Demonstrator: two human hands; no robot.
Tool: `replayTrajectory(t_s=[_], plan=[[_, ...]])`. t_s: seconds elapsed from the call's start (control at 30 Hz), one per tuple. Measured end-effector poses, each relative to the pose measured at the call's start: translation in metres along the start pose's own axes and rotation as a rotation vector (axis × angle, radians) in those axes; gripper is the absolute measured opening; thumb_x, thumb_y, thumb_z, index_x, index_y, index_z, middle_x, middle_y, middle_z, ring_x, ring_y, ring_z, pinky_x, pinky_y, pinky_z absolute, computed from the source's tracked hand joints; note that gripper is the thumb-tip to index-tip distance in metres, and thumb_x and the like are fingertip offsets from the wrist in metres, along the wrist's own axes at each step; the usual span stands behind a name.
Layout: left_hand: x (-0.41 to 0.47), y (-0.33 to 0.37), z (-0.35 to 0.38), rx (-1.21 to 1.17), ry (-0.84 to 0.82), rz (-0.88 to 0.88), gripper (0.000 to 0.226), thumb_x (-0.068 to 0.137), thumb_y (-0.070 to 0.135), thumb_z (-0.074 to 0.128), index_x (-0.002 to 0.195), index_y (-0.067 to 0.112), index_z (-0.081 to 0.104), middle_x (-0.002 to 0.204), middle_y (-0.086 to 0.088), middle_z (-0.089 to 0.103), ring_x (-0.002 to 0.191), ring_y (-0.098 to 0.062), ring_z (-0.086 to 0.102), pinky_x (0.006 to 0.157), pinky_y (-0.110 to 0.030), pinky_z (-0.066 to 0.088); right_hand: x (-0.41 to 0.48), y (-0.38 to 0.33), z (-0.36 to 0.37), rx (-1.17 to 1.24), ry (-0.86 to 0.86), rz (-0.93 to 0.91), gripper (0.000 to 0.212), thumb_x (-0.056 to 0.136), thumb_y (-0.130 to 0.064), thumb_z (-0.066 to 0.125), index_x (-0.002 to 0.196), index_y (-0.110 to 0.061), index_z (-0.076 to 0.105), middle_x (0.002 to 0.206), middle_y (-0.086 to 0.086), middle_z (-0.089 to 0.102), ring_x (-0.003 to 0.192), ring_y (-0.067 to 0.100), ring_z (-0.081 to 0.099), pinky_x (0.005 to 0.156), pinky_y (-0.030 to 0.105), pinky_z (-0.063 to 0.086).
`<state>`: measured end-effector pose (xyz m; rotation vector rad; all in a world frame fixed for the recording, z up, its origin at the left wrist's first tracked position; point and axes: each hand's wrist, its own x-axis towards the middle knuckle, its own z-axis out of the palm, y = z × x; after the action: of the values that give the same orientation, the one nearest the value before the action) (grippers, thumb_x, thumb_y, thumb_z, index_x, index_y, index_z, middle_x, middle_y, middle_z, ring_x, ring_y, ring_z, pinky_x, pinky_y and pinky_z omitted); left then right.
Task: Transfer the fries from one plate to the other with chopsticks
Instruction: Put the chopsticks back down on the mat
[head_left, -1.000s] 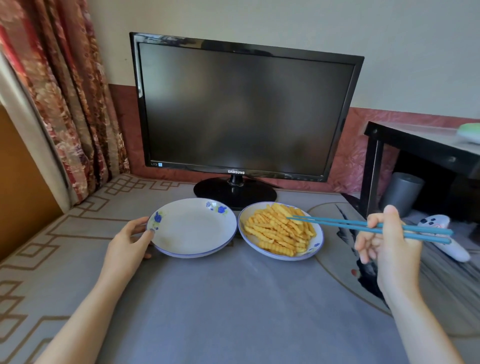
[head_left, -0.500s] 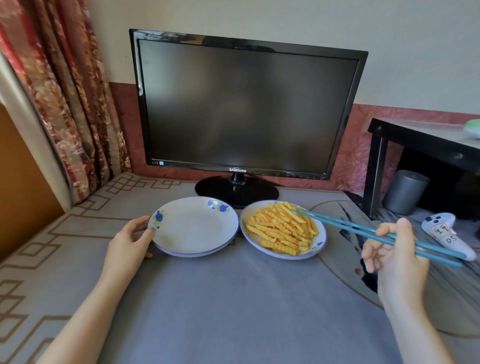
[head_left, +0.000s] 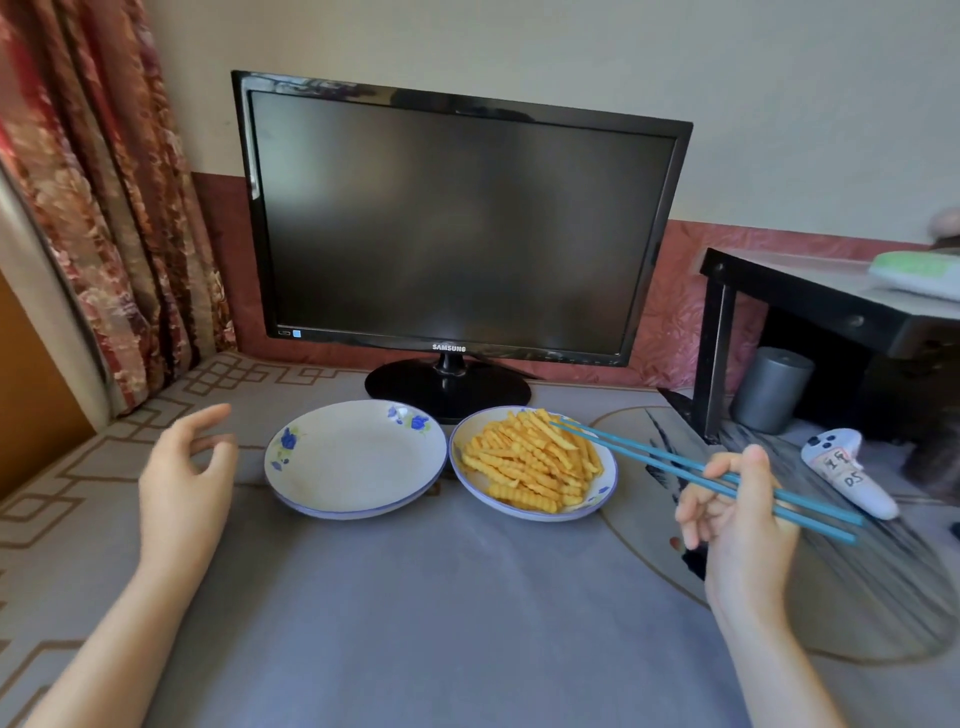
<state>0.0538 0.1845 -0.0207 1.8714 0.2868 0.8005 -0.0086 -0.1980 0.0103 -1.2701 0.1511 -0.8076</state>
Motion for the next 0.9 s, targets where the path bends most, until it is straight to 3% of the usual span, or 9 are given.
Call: replayTrajectory(t_s=[0.13,0.27,0.37,0.43,0.57,0.7,0.83,0.9], plan=[[0.002,0.039,-0.003,-0.059,-0.113,-0.015,0.031,0.089,0.002,0.044,0.106,0.018,0.063,0.107,-0.004,0.068,0.096,-0.020,0.065,0.091,-0.039,0.050,0.000,0.001,0.000,-0.018,-0.022,0.003,0.040,0.102,-0.035,0.032,0.069,-0.016,0.048,0.041,0.008,0.050,0.029,0.018,0.033,0.039,0.024,0.021],[-0.042,0.107,0.026,-0.282,-0.573,-0.172,0.017,0.090,0.008,0.054,0.099,0.008,0.068,0.097,-0.008,0.073,0.069,-0.005,0.068,0.061,-0.013,0.053,-0.005,-0.010,0.006,-0.006,-0.063,-0.017,0.042,0.102,-0.035,0.032,0.067,-0.018,0.049,0.042,0.011,0.050,0.030,0.019,0.033,0.037,0.023,0.022],[-0.102,0.136,0.070,-0.436,-0.986,-0.315,0.023,0.084,0.030,0.061,0.102,0.016,0.067,0.104,-0.003,0.073,0.088,-0.007,0.070,0.070,-0.016,0.054,-0.015,-0.020,0.012,-0.002,-0.114,-0.028,0.041,0.103,-0.033,0.031,0.069,-0.014,0.047,0.041,0.011,0.049,0.030,0.018,0.033,0.036,0.019,0.023],[-0.135,0.143,0.099,-0.557,-1.095,-0.437,0.024,0.092,0.033,0.055,0.108,0.017,0.063,0.113,-0.002,0.070,0.100,-0.010,0.068,0.080,-0.020,0.053,-0.024,-0.026,0.014,-0.013,-0.159,-0.048,0.042,0.103,-0.030,0.030,0.070,-0.011,0.047,0.041,0.011,0.048,0.029,0.018,0.033,0.035,0.018,0.025],[-0.158,0.158,0.132,-0.809,-1.041,-0.603,0.039,0.094,0.030,0.052,0.120,0.002,0.060,0.114,-0.008,0.070,0.103,-0.013,0.068,0.091,-0.027,0.053,-0.034,-0.034,0.010,-0.059,-0.233,-0.095,0.041,0.103,-0.023,0.030,0.072,-0.001,0.047,0.041,0.012,0.048,0.030,0.020,0.034,0.035,0.018,0.028],[-0.158,0.164,0.140,-0.884,-0.922,-0.636,0.021,0.091,0.022,0.059,0.102,0.005,0.064,0.095,0.000,0.076,0.074,-0.004,0.069,0.063,-0.016,0.054,-0.033,-0.031,-0.002,-0.089,-0.246,-0.093,0.038,0.098,-0.029,0.037,0.072,-0.006,0.052,0.043,0.015,0.052,0.030,0.021,0.037,0.037,0.023,0.026],[-0.159,0.166,0.149,-0.844,-0.898,-0.630,0.023,0.089,0.017,0.063,0.101,-0.002,0.064,0.085,-0.003,0.076,0.060,-0.004,0.065,0.057,-0.015,0.054,-0.034,-0.034,-0.018,-0.125,-0.374,-0.070,0.007,0.083,-0.026,0.060,0.081,-0.020,0.060,0.047,0.017,0.055,0.032,0.019,0.039,0.037,0.019,0.028],[-0.154,0.169,0.153,-0.832,-0.913,-0.611,0.026,0.089,0.014,0.062,0.105,-0.006,0.062,0.080,-0.003,0.075,0.056,-0.004,0.065,0.056,-0.015,0.054,-0.034,-0.037,-0.036,-0.134,-0.411,-0.045,0.017,0.079,-0.022,0.071,0.094,-0.022,0.062,0.050,0.020,0.056,0.033,0.019,0.040,0.038,0.018,0.031]])
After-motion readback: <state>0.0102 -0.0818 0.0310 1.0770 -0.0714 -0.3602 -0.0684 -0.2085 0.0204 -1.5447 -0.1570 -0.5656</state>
